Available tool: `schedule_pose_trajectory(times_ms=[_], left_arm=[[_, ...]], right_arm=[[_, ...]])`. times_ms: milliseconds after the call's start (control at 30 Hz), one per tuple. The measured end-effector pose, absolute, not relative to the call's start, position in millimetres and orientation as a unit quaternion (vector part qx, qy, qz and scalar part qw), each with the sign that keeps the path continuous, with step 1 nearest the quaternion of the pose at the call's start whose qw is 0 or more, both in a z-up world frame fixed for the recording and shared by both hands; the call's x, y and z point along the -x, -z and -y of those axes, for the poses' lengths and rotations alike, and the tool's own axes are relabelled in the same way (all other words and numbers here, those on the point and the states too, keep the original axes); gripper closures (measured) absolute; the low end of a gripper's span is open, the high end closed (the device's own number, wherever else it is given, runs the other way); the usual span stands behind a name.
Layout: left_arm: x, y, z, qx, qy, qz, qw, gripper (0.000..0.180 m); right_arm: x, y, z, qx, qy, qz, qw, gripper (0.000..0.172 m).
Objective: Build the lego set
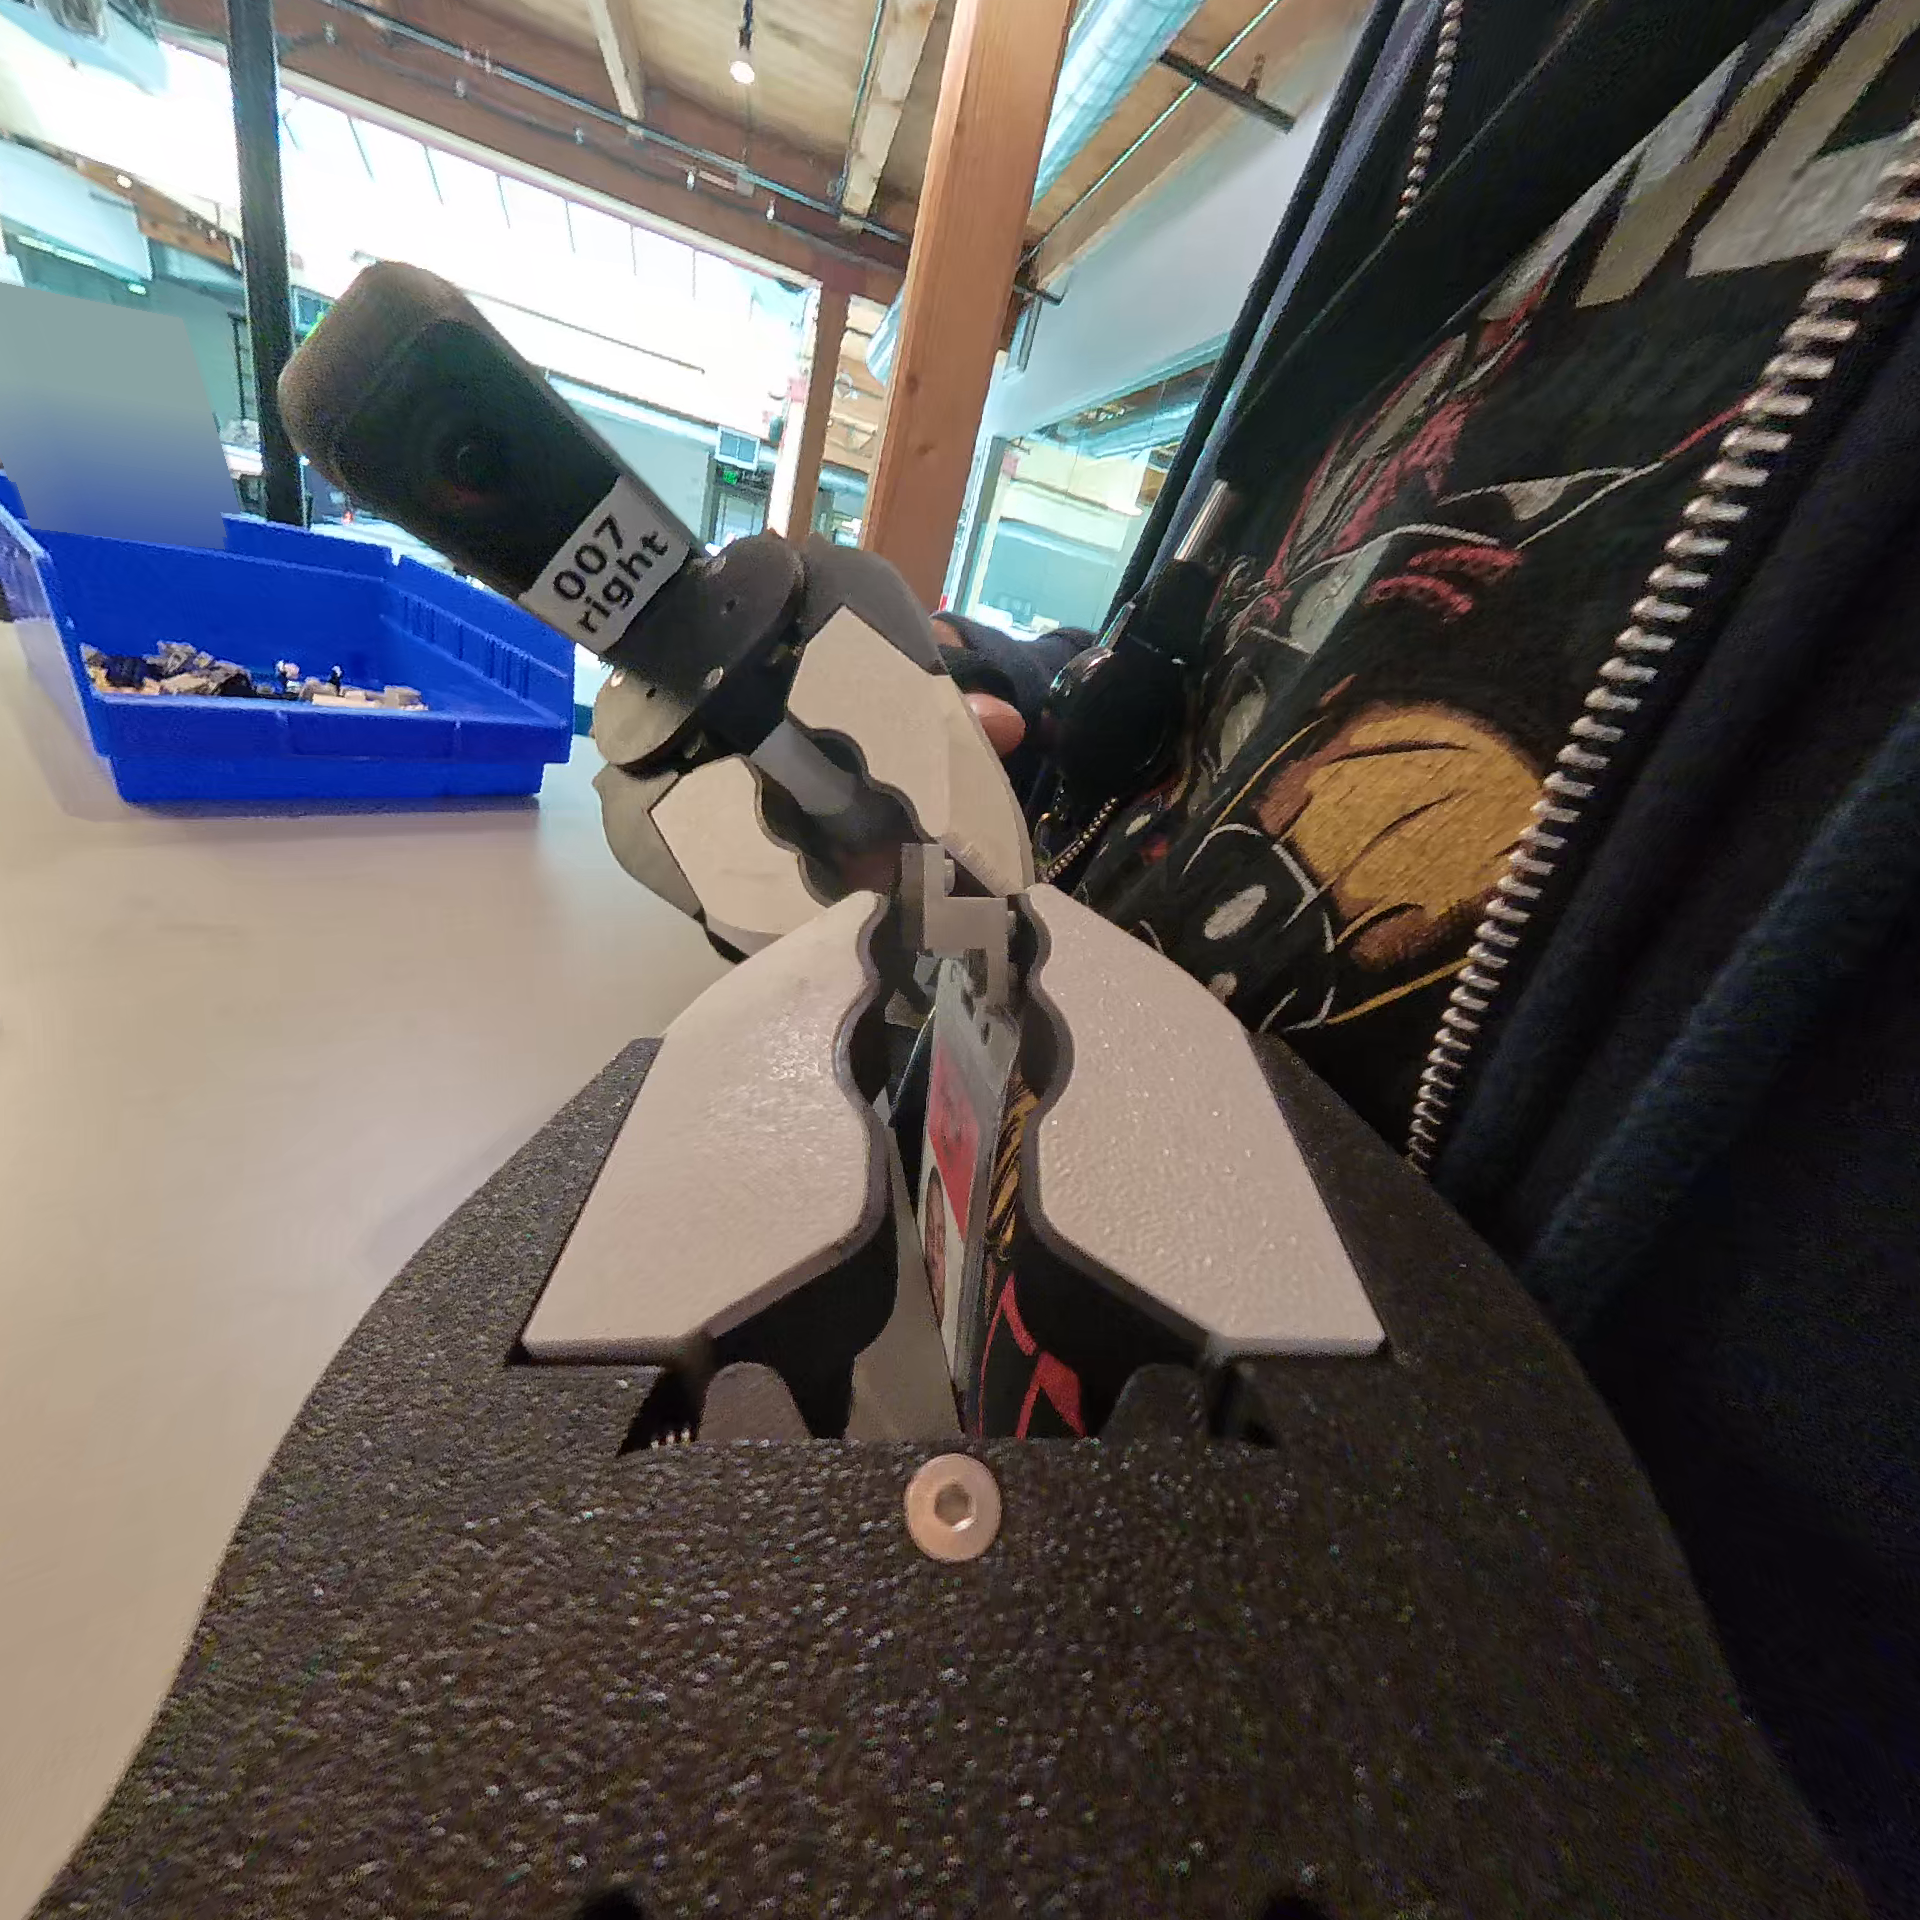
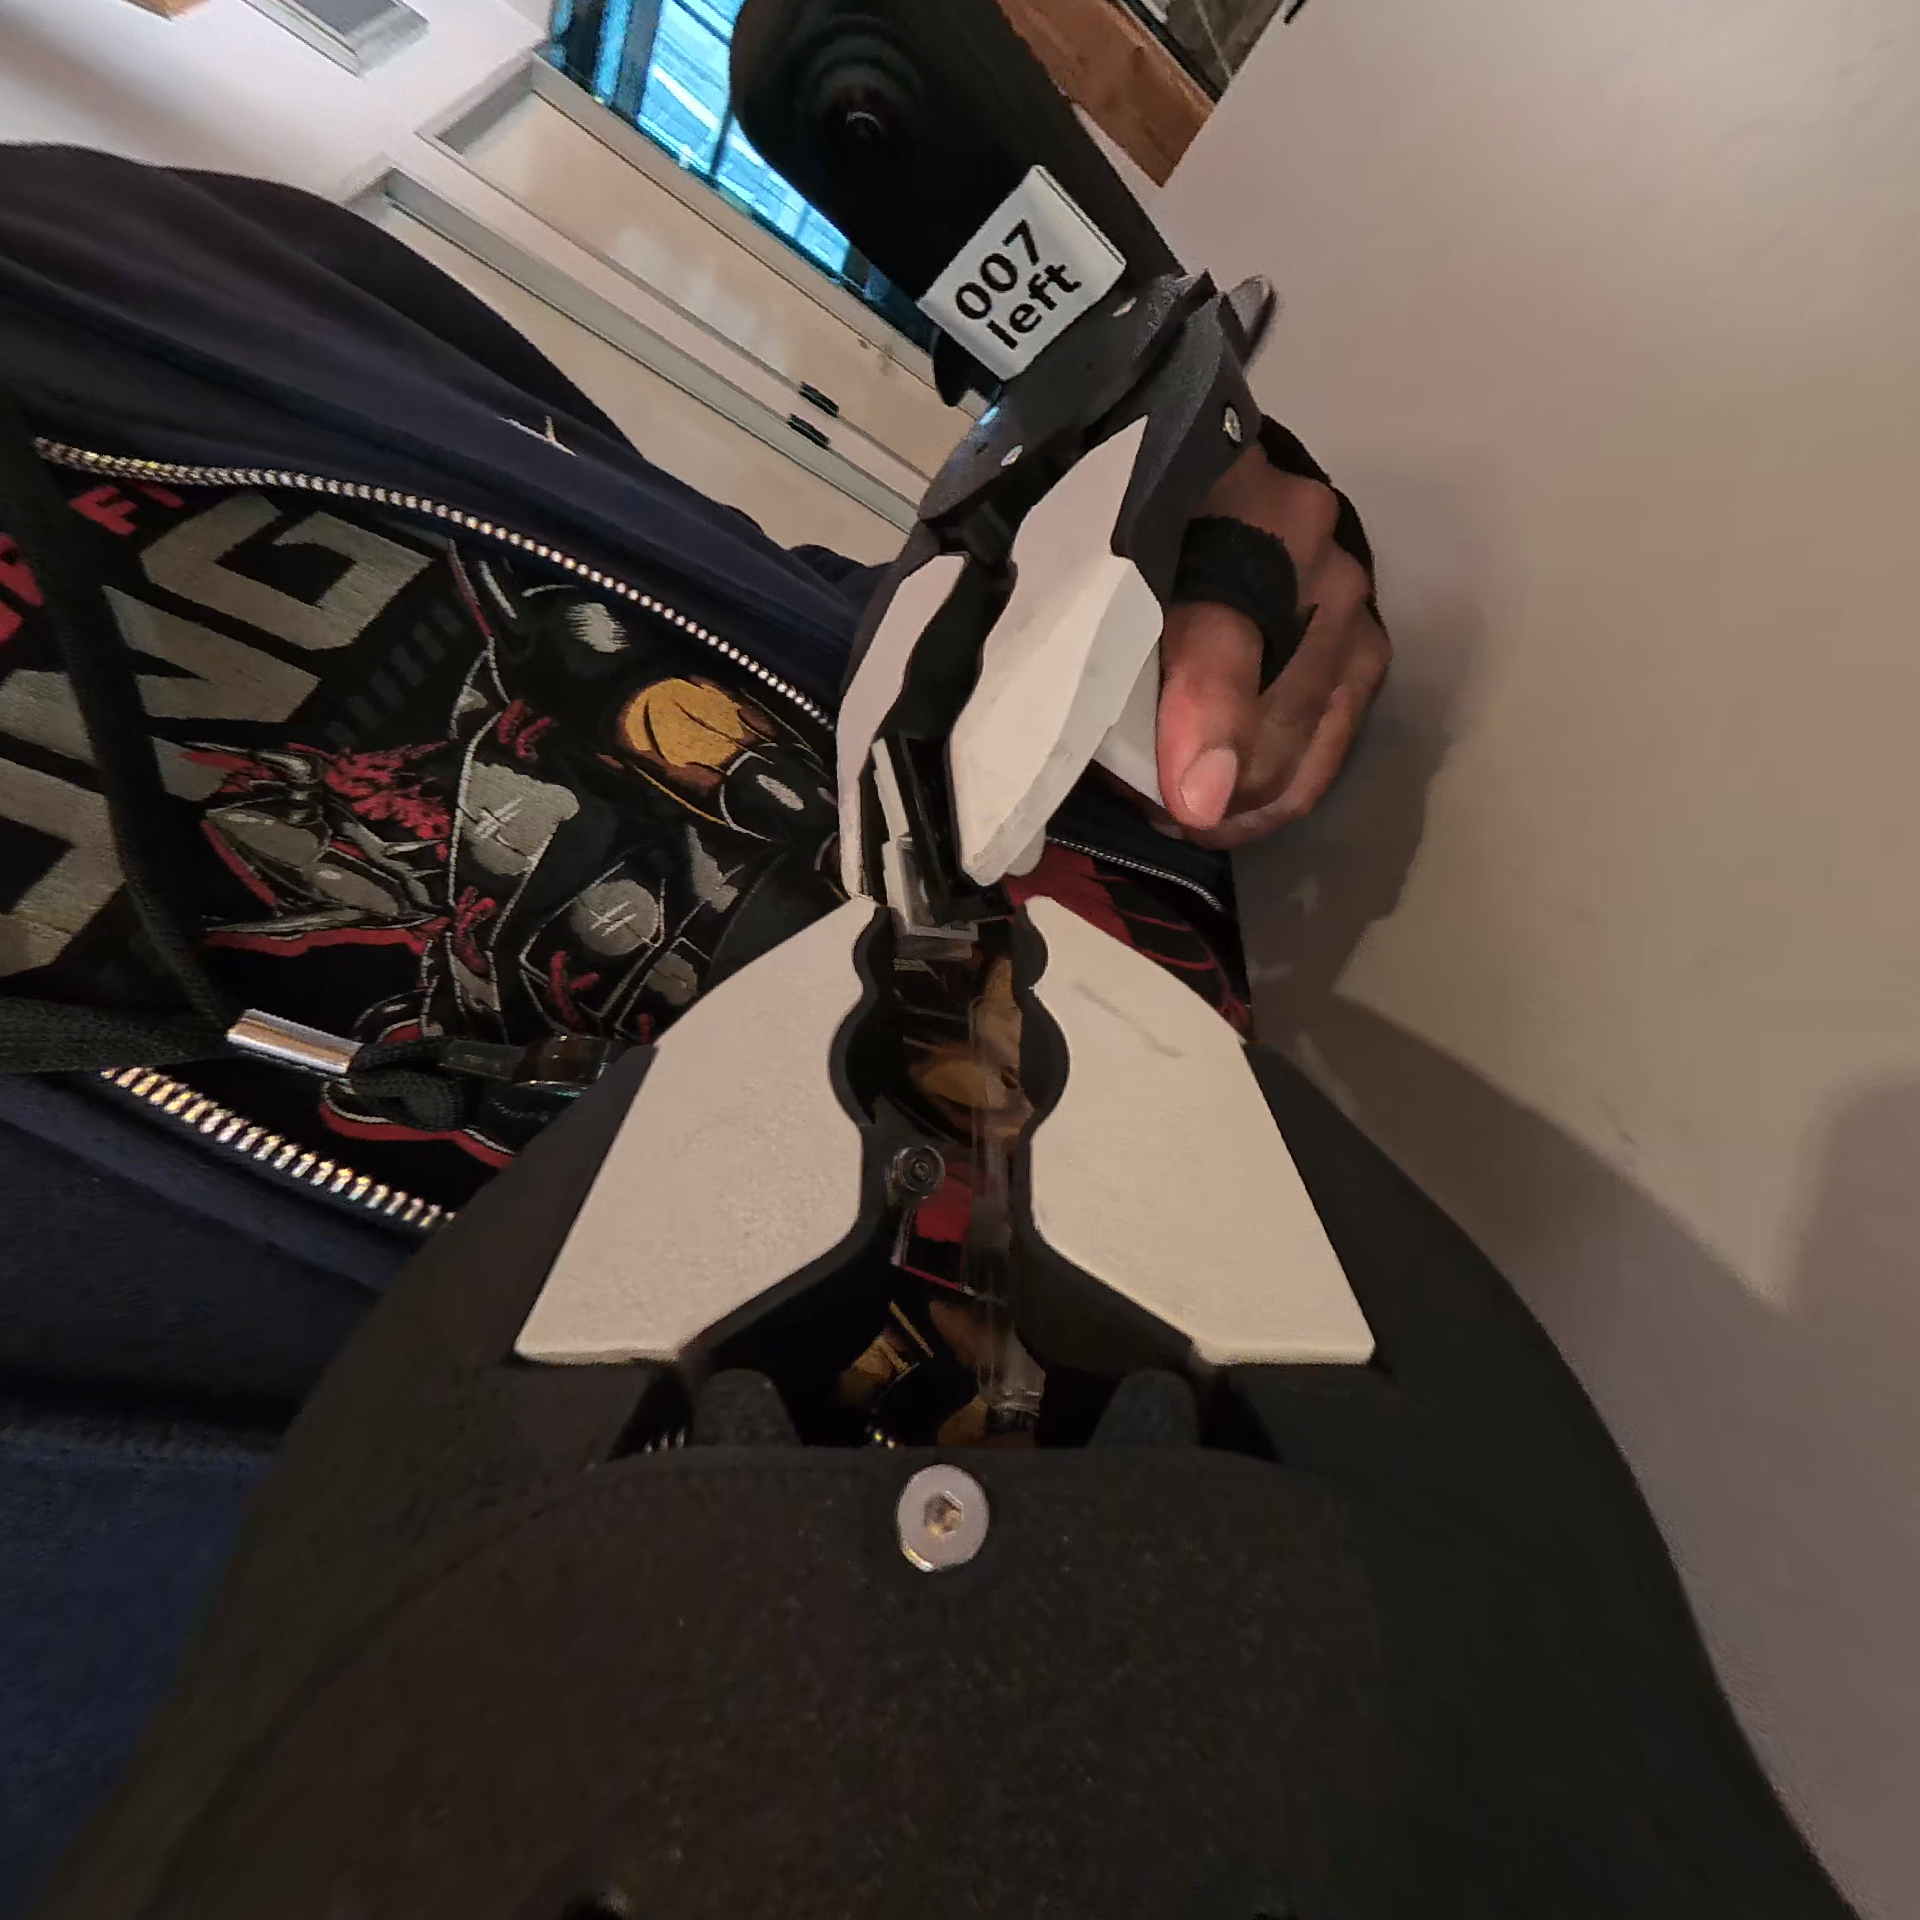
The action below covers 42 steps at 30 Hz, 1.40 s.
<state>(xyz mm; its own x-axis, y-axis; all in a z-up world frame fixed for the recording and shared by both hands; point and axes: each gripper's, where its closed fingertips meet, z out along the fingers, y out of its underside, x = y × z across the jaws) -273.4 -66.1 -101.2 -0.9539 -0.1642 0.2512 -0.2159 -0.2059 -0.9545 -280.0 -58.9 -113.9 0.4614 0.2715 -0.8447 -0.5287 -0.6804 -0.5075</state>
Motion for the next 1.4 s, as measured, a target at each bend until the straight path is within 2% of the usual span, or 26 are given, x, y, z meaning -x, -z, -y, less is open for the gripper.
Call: schedule_pose_trajectory(times_ms=[500, 867, 1400], left_arm=[[282.7, 95.8, 68.6, -0.102, -0.773, 0.624, 0.053, 0.160], [274.5, 96.4, 63.9, -0.113, -0.776, 0.621, -0.003, 0.159], [278.8, 91.5, 66.7, -0.082, -0.786, 0.612, -0.026, 0.159]], right_arm=[[290.3, 106.1, 59.2, 0.723, -0.564, -0.080, 0.390, 0.153], [279.3, 105.3, 52.5, 0.710, -0.547, -0.123, 0.426, 0.154], [283.7, 97.9, 55.1, 0.688, -0.569, -0.104, 0.438, 0.155]])
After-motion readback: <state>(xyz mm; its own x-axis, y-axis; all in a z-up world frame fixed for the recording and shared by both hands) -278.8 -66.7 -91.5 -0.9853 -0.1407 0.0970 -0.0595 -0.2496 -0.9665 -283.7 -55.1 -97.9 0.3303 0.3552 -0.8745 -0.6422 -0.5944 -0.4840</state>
